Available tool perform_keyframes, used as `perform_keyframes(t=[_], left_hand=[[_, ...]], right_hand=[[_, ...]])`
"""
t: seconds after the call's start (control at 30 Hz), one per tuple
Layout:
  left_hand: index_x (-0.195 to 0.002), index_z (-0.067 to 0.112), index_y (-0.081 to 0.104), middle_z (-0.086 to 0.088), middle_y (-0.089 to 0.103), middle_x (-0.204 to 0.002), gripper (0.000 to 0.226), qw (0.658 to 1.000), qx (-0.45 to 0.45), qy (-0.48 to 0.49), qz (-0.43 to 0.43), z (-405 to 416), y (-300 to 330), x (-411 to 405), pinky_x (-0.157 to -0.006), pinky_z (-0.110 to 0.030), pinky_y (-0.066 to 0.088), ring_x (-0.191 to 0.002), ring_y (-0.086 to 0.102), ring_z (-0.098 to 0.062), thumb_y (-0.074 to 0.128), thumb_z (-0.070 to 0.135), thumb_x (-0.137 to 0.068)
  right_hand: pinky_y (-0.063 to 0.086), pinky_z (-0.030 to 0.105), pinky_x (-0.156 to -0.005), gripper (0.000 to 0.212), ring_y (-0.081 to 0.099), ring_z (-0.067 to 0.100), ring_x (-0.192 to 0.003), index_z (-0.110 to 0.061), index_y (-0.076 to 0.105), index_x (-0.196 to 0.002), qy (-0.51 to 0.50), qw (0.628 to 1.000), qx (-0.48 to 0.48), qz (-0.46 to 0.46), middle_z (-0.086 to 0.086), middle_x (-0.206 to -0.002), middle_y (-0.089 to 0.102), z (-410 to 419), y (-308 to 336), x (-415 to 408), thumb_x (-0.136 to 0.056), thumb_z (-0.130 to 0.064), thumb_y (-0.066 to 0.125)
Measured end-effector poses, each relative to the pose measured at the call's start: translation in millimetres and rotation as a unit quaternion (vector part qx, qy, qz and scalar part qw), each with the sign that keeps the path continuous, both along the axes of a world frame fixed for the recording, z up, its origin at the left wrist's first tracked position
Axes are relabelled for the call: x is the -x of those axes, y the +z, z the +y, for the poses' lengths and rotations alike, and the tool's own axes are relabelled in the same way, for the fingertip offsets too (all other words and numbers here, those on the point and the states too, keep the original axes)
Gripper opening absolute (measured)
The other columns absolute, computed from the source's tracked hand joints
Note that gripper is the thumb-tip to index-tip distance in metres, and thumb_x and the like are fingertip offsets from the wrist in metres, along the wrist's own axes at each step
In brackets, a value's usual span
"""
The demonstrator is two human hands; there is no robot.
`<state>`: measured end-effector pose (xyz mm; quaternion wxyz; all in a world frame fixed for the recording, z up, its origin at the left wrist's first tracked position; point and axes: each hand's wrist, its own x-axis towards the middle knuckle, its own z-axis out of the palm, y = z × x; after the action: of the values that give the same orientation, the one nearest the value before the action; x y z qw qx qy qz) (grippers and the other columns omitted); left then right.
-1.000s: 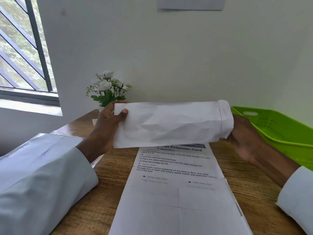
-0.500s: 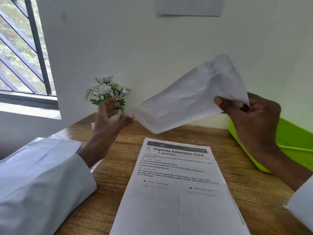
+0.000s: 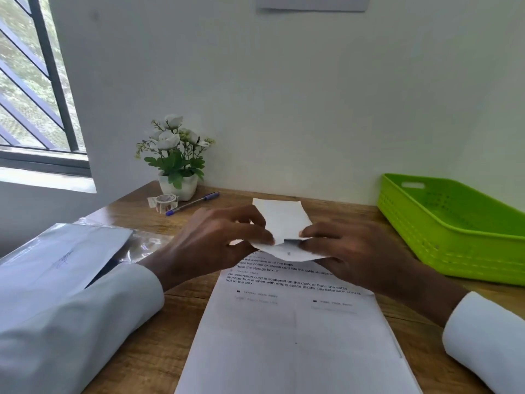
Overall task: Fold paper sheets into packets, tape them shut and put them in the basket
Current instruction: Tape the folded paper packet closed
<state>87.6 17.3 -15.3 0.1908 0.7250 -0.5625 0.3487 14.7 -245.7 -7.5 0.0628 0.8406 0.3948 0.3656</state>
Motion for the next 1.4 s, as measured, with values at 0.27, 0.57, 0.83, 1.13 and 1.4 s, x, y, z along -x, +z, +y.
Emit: perform_keyframes(t=[0.27, 0.57, 0.83, 1.13, 1.4], left_hand=[[-0.097, 0.033, 0.076, 0.016, 0.070, -0.103, 0.015, 0.982, -0.120, 0.040, 0.141, 5, -3, -5, -0.053, -0.028, 0.055, -0.076, 0.065, -0.002, 0.071, 0.035, -0.083], [-0.090, 0.034, 0.075, 0.024, 0.067, -0.099, 0.025, 0.930, -0.143, 0.041, 0.335, 4, -3, -11, -0.066, -0.024, 0.054, -0.087, 0.064, -0.003, 0.068, 0.055, -0.080], [-0.082, 0.032, 0.073, 0.017, 0.069, -0.090, 0.009, 0.919, -0.111, 0.034, 0.376, 0, -5, -6, -0.071, -0.033, 0.056, -0.085, 0.065, -0.010, 0.068, 0.038, -0.086], [-0.068, 0.038, 0.064, 0.018, 0.067, -0.077, 0.017, 0.921, -0.098, 0.095, 0.364, -4, -1, 2, -0.069, -0.030, 0.056, -0.076, 0.063, -0.004, 0.072, 0.051, -0.076], [-0.080, 0.025, 0.075, 0.015, 0.070, -0.077, 0.015, 0.950, -0.106, 0.143, 0.255, -8, 0, 8, -0.069, -0.029, 0.055, -0.071, 0.064, -0.004, 0.070, 0.038, -0.084]], right_hand=[[0.057, 0.031, -0.065, 0.016, 0.071, 0.006, -0.086, -0.024, 0.080, -0.091, 0.022, 0.975, -0.119, 0.188, -0.010, -0.098, 0.076, -10, -9, -4, -0.085, -0.031, 0.067], [0.058, 0.036, -0.071, 0.007, 0.072, 0.016, -0.080, -0.017, 0.080, -0.080, 0.003, 0.834, -0.312, 0.455, 0.001, -0.084, 0.076, -11, -1, -5, -0.074, -0.019, 0.084], [0.046, 0.015, -0.056, 0.013, 0.063, 0.004, -0.060, -0.011, 0.077, -0.079, -0.044, 0.826, -0.330, 0.455, 0.006, -0.078, 0.076, 1, 0, -1, -0.082, -0.024, 0.077], [0.039, 0.015, -0.054, 0.022, 0.051, 0.000, -0.060, -0.022, 0.077, -0.083, -0.068, 0.818, -0.299, 0.486, -0.010, -0.069, 0.065, 6, -3, 0, -0.070, -0.039, 0.083], [0.037, 0.011, -0.051, 0.009, 0.049, -0.002, -0.056, -0.021, 0.075, -0.079, -0.086, 0.839, -0.269, 0.465, -0.015, -0.068, 0.067, 5, -3, -3, -0.086, -0.027, 0.073]])
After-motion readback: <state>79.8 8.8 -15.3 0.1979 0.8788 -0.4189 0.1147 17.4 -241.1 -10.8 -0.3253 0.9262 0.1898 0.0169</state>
